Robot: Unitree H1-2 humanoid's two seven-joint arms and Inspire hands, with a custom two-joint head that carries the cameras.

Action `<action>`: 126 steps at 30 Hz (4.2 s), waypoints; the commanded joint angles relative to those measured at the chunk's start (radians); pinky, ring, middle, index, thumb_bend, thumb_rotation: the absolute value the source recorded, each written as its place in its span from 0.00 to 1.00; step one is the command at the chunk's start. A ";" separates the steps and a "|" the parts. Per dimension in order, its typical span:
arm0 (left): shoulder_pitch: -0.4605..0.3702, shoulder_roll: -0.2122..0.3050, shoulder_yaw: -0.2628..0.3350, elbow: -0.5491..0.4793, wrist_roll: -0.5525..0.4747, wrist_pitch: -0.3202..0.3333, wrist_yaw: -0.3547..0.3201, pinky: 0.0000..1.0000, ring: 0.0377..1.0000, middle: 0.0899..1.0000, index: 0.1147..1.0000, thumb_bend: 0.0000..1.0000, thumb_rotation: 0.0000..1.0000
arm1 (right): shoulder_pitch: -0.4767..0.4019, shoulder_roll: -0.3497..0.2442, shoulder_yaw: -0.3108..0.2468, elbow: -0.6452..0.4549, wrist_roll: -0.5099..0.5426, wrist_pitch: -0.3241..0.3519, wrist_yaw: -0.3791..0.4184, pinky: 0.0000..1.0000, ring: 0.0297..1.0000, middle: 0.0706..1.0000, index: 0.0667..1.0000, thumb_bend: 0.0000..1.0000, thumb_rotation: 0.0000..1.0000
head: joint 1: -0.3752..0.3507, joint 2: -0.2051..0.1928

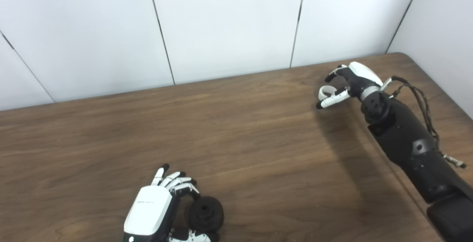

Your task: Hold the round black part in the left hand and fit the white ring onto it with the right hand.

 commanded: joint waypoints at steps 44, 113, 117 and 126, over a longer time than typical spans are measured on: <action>0.002 -0.001 0.019 -0.035 0.002 -0.005 -0.020 1.00 0.85 0.73 0.42 0.52 0.05 | -0.033 -0.021 -0.034 -0.011 -0.033 -0.001 -0.026 0.98 0.95 0.82 0.45 0.53 0.14 | -0.004 0.004; -0.009 -0.093 -0.032 -0.051 0.120 0.036 -0.039 1.00 0.86 0.73 0.42 0.52 0.06 | 0.359 0.283 0.201 -1.121 -0.194 -0.040 0.573 1.00 1.00 0.84 0.45 0.52 0.13 | 0.238 0.108; -0.008 -0.100 -0.036 -0.056 0.124 0.039 -0.043 1.00 0.86 0.73 0.42 0.52 0.06 | 0.371 0.295 0.207 -1.110 -0.182 -0.042 0.572 1.00 1.00 0.85 0.45 0.52 0.13 | 0.246 0.112; -0.010 -0.115 -0.042 -0.061 0.139 0.044 -0.047 1.00 0.86 0.73 0.42 0.52 0.06 | 0.380 0.303 0.216 -1.072 -0.176 -0.066 0.560 1.00 1.00 0.85 0.45 0.52 0.13 | 0.262 0.120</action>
